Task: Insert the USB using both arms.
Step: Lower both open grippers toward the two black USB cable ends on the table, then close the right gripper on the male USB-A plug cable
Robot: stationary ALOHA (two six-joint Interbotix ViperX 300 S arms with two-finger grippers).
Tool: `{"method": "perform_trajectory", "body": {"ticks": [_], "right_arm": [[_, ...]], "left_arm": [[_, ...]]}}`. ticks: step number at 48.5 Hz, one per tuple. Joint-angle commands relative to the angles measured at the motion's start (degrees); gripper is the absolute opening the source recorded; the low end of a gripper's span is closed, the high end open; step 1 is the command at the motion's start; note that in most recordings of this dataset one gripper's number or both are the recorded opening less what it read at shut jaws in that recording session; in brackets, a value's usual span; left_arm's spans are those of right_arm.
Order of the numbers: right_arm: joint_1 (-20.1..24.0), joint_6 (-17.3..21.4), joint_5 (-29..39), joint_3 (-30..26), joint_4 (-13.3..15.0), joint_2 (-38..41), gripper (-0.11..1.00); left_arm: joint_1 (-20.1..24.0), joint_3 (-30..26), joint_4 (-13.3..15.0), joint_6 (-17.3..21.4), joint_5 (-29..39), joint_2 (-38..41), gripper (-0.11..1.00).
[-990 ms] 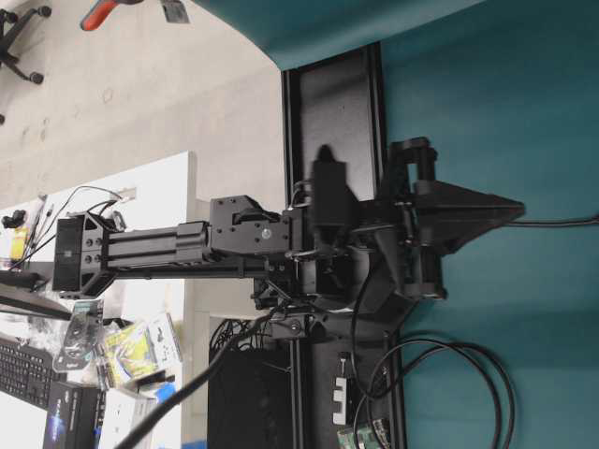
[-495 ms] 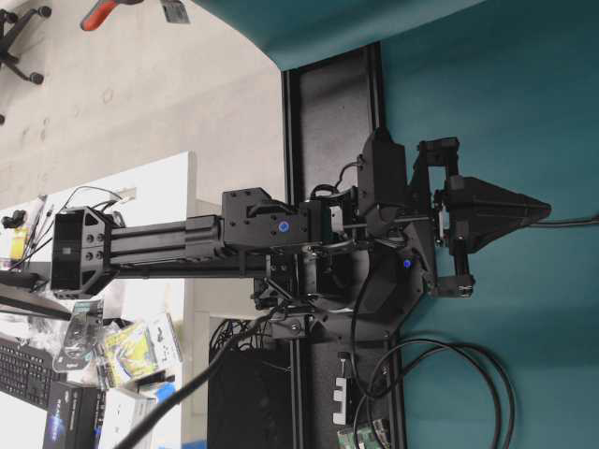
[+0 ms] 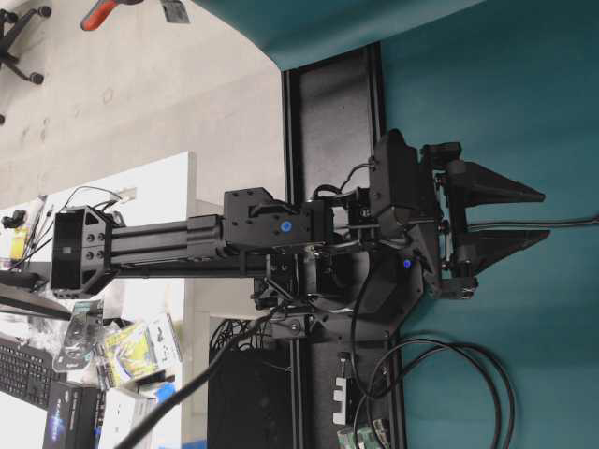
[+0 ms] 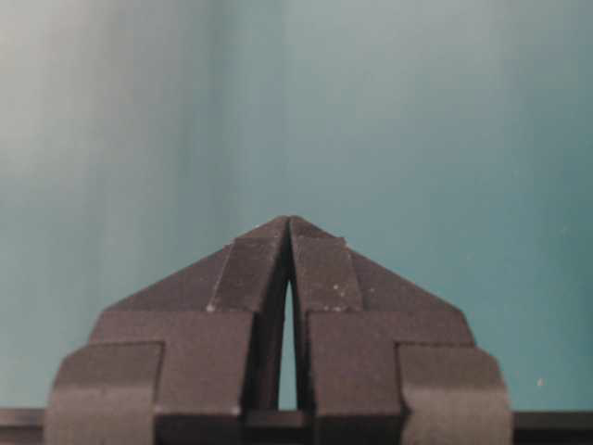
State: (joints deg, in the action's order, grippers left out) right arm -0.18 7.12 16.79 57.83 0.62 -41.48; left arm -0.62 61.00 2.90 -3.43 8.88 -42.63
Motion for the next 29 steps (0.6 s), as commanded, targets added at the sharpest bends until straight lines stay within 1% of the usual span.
{"method": "perform_trajectory", "body": {"ticks": [1,5,7,10,16,18,21,25,29], "right_arm": [[0.0,0.5,1.0,-1.5,0.0,0.7,0.01],[0.0,1.7,1.6,-1.5,0.0,1.7,0.05],[-0.1,2.0,1.6,-1.5,0.1,2.2,0.11],[-0.1,2.3,1.6,-1.4,0.1,2.8,0.22],[0.0,2.5,1.6,-1.3,0.0,4.0,0.50],[-0.1,2.5,1.6,-1.3,0.0,4.6,0.55],[-0.1,2.5,1.7,-1.2,0.1,5.4,0.59],[-0.1,2.5,1.7,-1.2,0.1,7.2,0.56],[-0.1,2.5,1.6,-1.3,0.0,9.6,0.54]], "left_arm": [[0.2,-1.3,-0.4,-0.1,-0.3,1.1,0.65],[0.2,-1.2,-0.7,1.1,0.0,2.7,0.65],[0.2,-1.3,-0.8,2.0,0.6,4.0,0.67],[0.2,-1.6,-0.8,3.1,1.8,5.7,0.70],[0.2,-2.5,-1.0,5.9,2.9,9.7,0.82],[0.4,-2.6,-1.1,7.3,2.9,10.8,0.85],[0.5,-2.6,-1.1,9.8,2.8,12.5,0.86],[1.1,-2.5,-1.1,12.8,2.6,14.4,0.85],[1.8,-2.3,-1.1,14.2,2.2,16.0,0.85]]}}
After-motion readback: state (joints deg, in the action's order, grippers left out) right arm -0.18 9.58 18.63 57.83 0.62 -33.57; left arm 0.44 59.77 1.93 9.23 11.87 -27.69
